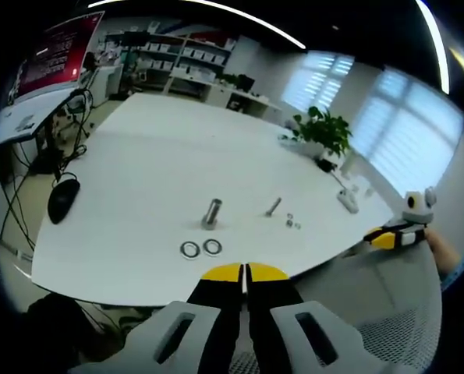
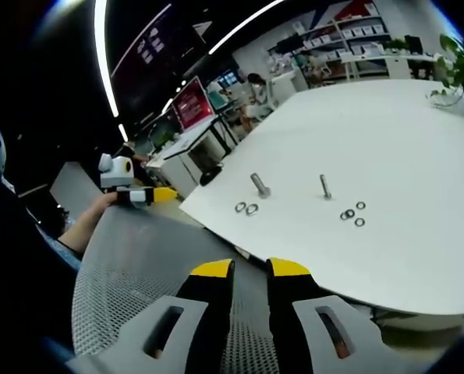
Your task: Place the washer onto the threaded stud by aligning its center hole with the stud, sliding it down to the base, and recovering from edge contact or off-axis alignment until the washer reaches the visible bottom stop.
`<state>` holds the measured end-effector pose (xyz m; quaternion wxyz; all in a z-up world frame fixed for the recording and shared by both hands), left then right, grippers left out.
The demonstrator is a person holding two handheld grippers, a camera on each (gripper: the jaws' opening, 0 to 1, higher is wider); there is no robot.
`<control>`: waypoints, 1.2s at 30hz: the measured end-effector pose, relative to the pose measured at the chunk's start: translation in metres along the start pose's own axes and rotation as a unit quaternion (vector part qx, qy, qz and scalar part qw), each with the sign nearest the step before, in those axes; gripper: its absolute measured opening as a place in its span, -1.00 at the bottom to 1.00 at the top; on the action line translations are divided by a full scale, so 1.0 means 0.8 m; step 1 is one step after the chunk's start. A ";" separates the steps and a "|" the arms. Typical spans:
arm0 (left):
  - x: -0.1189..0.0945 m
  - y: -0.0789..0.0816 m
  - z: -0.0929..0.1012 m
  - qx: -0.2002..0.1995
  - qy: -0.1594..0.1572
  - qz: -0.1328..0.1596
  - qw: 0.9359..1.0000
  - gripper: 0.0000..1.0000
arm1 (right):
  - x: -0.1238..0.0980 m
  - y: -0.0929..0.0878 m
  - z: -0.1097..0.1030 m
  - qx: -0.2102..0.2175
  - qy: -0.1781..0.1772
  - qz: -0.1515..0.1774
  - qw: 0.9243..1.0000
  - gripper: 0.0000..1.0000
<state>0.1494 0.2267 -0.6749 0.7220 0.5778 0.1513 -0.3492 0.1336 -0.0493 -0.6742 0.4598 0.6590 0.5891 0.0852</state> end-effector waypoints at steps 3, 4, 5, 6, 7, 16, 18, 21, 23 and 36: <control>0.000 0.000 0.000 0.001 0.000 0.000 1.000 -1.00 | 0.000 -0.001 -0.001 0.001 0.002 -0.003 1.000 -0.61; 0.000 0.000 0.000 0.001 -0.001 0.000 1.000 -1.00 | 0.000 -0.001 -0.001 0.000 0.002 -0.003 1.000 -0.61; 0.000 0.000 0.000 0.001 -0.001 0.000 1.000 -1.00 | 0.000 -0.001 -0.001 0.000 0.003 -0.003 1.000 -0.61; 0.000 0.000 0.001 0.002 -0.001 0.000 1.000 -1.00 | 0.000 -0.001 0.000 0.000 0.002 -0.003 1.000 -0.61; 0.000 0.000 0.001 0.002 -0.002 -0.001 1.000 -1.00 | 0.000 -0.001 0.000 0.000 0.002 -0.003 1.000 -0.61; 0.000 0.001 0.001 0.004 -0.001 0.003 1.000 -1.00 | 0.000 -0.002 0.000 0.000 0.002 -0.007 1.000 -0.61; 0.000 0.001 0.001 0.004 -0.001 0.003 1.000 -1.00 | 0.000 -0.002 0.000 -0.001 0.002 -0.008 1.000 -0.61; 0.001 0.001 0.001 0.005 0.000 0.002 1.000 -1.00 | 0.000 -0.002 0.000 -0.001 0.003 -0.009 1.000 -0.61; 0.001 0.000 0.001 0.005 0.001 0.002 1.000 -1.00 | 0.000 -0.003 0.000 -0.001 0.003 -0.009 1.000 -0.61; 0.001 0.001 -0.001 0.008 0.004 0.001 1.000 -1.00 | 0.001 -0.004 0.000 0.002 0.000 -0.014 1.000 -0.61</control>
Point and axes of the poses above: the point that each gripper's makers call its tool centre point, and the gripper's own axes: x roughly forward along the fingers, z roughly to its right, y roughly out of its top, the point moved 2 cm from there along -x, roughly backward along the fingers, and after that the axes turned 10 degrees about y, right-handed, at the moved point
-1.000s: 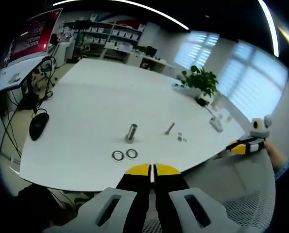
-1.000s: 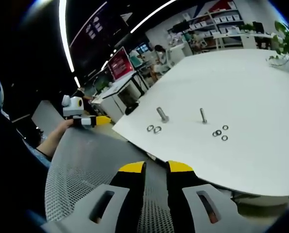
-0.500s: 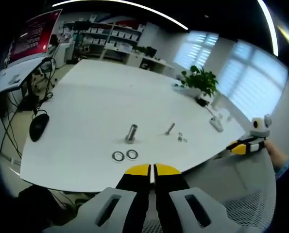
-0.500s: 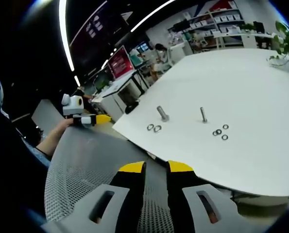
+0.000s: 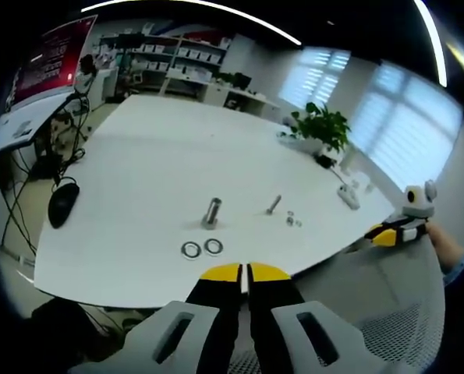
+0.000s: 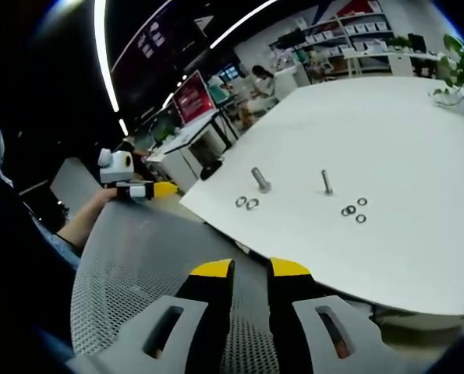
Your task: Place the washer onto the threaded stud by aligning its center hole with the stud, sliding it down to the base, and recovering from edge contact or off-axis alignment until the washer reaches the visible bottom stop.
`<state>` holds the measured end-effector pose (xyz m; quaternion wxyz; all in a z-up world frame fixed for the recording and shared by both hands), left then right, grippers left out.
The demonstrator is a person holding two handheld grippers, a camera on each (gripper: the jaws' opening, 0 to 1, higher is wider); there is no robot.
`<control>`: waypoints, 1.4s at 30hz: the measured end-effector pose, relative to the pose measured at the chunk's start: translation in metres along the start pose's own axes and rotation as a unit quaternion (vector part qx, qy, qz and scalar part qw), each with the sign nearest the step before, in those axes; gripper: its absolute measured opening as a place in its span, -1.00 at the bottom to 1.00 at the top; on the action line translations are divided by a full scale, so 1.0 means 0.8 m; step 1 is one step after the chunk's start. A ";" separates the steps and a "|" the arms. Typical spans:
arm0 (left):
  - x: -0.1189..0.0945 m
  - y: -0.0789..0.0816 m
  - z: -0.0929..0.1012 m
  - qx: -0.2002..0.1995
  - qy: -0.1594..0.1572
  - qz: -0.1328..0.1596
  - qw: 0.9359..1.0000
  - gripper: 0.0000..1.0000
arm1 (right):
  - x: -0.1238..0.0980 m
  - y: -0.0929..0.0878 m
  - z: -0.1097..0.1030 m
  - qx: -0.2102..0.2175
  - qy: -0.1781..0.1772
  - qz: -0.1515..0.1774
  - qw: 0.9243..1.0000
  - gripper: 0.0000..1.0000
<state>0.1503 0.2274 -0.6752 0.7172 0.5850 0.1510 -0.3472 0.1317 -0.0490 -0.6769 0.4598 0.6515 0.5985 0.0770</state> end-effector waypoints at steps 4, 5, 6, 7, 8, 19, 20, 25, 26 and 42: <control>-0.001 0.001 0.000 -0.002 -0.001 0.003 1.000 -1.00 | 0.001 -0.002 0.000 -0.002 0.001 -0.007 1.000 -0.61; 0.000 0.001 0.001 -0.001 -0.001 0.002 1.000 -1.00 | 0.001 -0.001 0.000 -0.001 0.001 -0.006 1.000 -0.61; 0.000 0.000 0.001 0.000 -0.002 0.000 1.000 -1.00 | 0.001 -0.001 -0.001 -0.001 0.001 -0.006 1.000 -0.61; 0.000 0.000 0.001 0.001 -0.002 0.000 1.000 -1.00 | 0.001 -0.001 0.000 -0.001 0.001 -0.007 1.000 -0.61; 0.000 0.000 0.001 0.002 -0.002 0.000 1.000 -1.00 | 0.001 -0.002 0.000 -0.001 0.001 -0.008 1.000 -0.61; -0.002 0.008 0.003 0.014 -0.005 0.022 1.000 -1.00 | 0.001 0.000 0.000 0.002 0.002 -0.004 1.000 -0.61; -0.003 0.010 0.004 0.021 -0.008 0.025 0.999 -1.00 | 0.001 0.000 0.000 0.005 0.002 -0.002 1.000 -0.61; -0.013 0.030 0.017 0.069 -0.030 0.082 0.994 -1.00 | 0.000 0.003 -0.001 0.005 0.005 0.005 1.000 -0.61; -0.013 0.029 0.015 0.068 -0.018 0.081 0.994 -1.00 | 0.000 0.003 -0.001 0.004 0.005 0.006 1.000 -0.61; -0.014 0.030 0.018 0.107 -0.022 0.078 0.991 -1.00 | -0.001 0.007 0.000 0.009 0.006 0.022 1.000 -0.61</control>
Point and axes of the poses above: the point that each gripper's makers call its tool centre point, and the gripper's own axes: x roughly forward along the fingers, z roughly to its right, y roughly out of its top, the point moved 2 cm from there along -x, roughly backward along the fingers, and after that the axes turned 10 degrees about y, right-handed, at the moved point
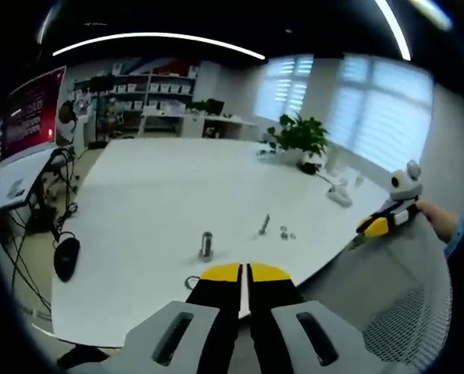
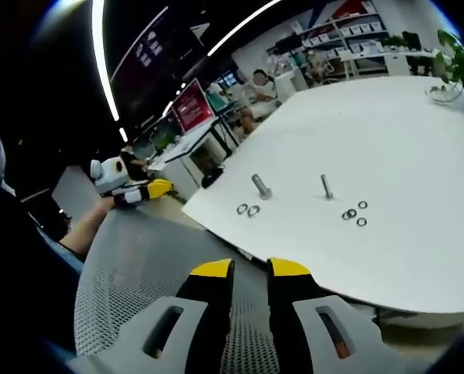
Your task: Place the washer onto the threaded stud by aligning its center hole with the stud, sliding it down to the base, and recovering from edge contact or off-axis alignment until the washer reaches the visible bottom stop.
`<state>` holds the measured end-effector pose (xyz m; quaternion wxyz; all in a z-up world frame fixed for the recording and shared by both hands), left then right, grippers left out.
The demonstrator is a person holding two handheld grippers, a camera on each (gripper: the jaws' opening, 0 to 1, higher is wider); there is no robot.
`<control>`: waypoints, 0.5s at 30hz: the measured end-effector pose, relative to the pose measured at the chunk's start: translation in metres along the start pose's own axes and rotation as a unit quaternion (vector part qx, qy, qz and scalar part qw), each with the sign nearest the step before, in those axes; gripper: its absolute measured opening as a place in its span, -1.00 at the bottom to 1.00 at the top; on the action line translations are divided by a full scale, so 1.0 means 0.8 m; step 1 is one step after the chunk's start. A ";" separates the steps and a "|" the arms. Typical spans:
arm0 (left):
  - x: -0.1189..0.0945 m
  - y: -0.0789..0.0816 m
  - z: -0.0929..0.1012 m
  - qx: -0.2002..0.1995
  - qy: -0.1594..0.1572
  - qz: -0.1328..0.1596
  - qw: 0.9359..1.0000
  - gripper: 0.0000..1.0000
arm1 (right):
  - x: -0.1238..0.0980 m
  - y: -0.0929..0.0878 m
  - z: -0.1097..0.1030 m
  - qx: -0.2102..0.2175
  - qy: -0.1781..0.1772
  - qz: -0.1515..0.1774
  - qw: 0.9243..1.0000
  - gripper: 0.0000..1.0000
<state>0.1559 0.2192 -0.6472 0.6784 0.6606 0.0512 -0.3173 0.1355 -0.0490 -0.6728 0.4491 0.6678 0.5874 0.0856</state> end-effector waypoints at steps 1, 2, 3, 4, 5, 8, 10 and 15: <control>0.000 0.001 0.000 0.000 -0.001 0.003 1.000 -1.00 | 0.000 0.000 0.000 0.001 -0.001 0.002 1.000 -0.61; 0.001 0.000 0.000 0.000 -0.003 0.001 1.000 -1.00 | 0.000 0.001 0.001 0.002 -0.001 0.002 1.000 -0.61; 0.001 -0.001 0.001 0.001 -0.005 -0.003 1.000 -1.00 | 0.000 0.001 0.001 0.001 -0.001 0.002 1.000 -0.60; 0.002 -0.004 0.000 0.004 -0.005 -0.011 1.000 -1.00 | 0.000 0.000 0.001 0.001 -0.002 0.000 1.000 -0.59; 0.002 -0.005 0.001 0.004 -0.005 -0.012 1.000 -1.00 | 0.000 0.000 0.001 0.001 -0.003 -0.001 1.000 -0.59; 0.002 -0.009 0.004 -0.001 -0.015 -0.022 1.000 -1.00 | -0.001 0.002 0.004 0.003 -0.012 0.005 1.000 -0.59; 0.003 -0.010 0.002 -0.013 -0.018 -0.024 0.999 -1.00 | -0.001 0.001 0.002 -0.001 -0.010 0.000 1.000 -0.56; 0.002 -0.011 0.003 -0.015 -0.017 -0.027 0.999 -1.00 | -0.007 0.008 -0.009 -0.018 -0.017 0.010 1.000 -0.44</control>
Point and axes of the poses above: the point that each gripper's makers call its tool centre point, and the gripper's own axes: x roughly forward along the fingers, z roughly to its right, y roughly out of its top, the point moved 2 cm from there along -x, roughly backward along the fingers, and after that the axes turned 10 degrees about y, right-handed, at the moved point
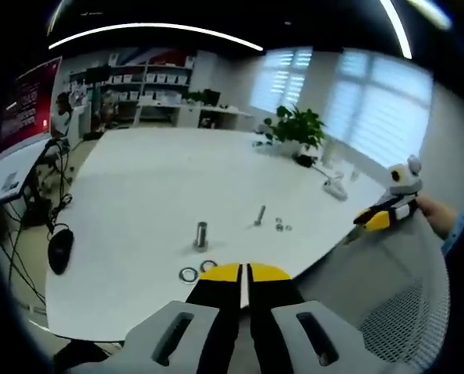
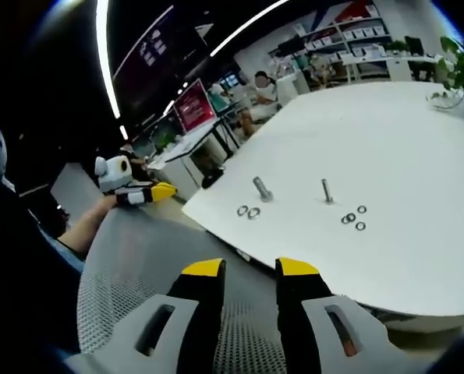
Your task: Place the washer onto the threaded stud by aligning its center hole with the stud, sliding it down to the base, and recovering from edge contact or off-axis alignment until the washer reaches the visible bottom stop.
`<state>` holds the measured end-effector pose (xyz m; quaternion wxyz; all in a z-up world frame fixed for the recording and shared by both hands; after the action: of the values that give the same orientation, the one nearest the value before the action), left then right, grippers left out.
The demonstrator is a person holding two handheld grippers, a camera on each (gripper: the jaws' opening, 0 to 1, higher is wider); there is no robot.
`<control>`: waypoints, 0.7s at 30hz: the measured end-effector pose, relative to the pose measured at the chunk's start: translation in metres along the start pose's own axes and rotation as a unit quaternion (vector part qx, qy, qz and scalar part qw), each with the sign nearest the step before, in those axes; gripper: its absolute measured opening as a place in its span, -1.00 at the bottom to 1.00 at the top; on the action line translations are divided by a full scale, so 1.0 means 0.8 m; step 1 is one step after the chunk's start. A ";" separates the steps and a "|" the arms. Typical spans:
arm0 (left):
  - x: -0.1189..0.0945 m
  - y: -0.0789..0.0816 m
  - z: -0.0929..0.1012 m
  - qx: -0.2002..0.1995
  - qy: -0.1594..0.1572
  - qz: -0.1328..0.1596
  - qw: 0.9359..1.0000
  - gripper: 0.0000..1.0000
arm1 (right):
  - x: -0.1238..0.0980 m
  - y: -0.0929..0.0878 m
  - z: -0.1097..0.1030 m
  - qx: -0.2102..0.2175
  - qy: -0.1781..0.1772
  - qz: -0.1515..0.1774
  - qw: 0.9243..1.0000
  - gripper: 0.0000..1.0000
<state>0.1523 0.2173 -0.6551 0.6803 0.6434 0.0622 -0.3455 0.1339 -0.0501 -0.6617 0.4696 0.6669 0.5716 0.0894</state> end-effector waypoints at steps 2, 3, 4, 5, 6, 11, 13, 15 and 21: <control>0.000 -0.001 0.000 0.002 0.000 -0.002 1.000 -1.00 | -0.003 0.006 -0.007 0.001 0.000 0.010 1.000 -0.44; 0.000 -0.001 0.000 0.003 0.000 -0.002 1.000 -0.99 | -0.004 0.009 -0.008 0.002 -0.001 0.018 1.000 -0.44; 0.000 -0.002 0.000 0.001 0.001 -0.003 1.000 -0.99 | -0.006 0.010 -0.012 -0.001 -0.001 0.017 1.000 -0.45; 0.000 -0.001 0.000 0.000 0.001 -0.003 1.000 -0.98 | -0.006 0.011 -0.013 -0.005 -0.004 0.015 1.000 -0.45; 0.000 -0.001 -0.001 0.001 0.002 -0.003 1.000 -0.97 | -0.007 0.009 -0.013 -0.017 -0.012 0.008 1.000 -0.45; 0.001 -0.002 -0.001 0.003 0.002 -0.004 1.000 -0.92 | 0.001 -0.002 0.000 0.000 -0.030 -0.015 0.999 -0.44; 0.002 -0.004 0.001 0.003 -0.001 -0.009 1.000 -0.90 | 0.004 -0.004 0.009 -0.013 -0.044 -0.009 0.999 -0.44; 0.002 -0.006 0.001 -0.001 -0.003 -0.014 1.000 -0.89 | 0.002 -0.021 0.024 -0.006 -0.071 -0.047 0.996 -0.45; 0.004 -0.006 0.003 0.001 -0.007 -0.014 1.000 -0.75 | 0.005 -0.014 0.018 -0.011 -0.056 -0.040 0.998 -0.47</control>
<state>0.1514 0.2145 -0.6601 0.6750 0.6407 0.0666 -0.3597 0.1367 -0.0556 -0.6794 0.5114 0.6423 0.5695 0.0400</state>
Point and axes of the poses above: the point that each gripper's makers call its tool centre point, and the gripper's own axes: x roughly forward along the fingers, z roughly to its right, y roughly out of its top, the point moved 2 cm from there along -x, roughly backward along the fingers, and after that the axes turned 10 degrees about y, right-handed, at the moved point
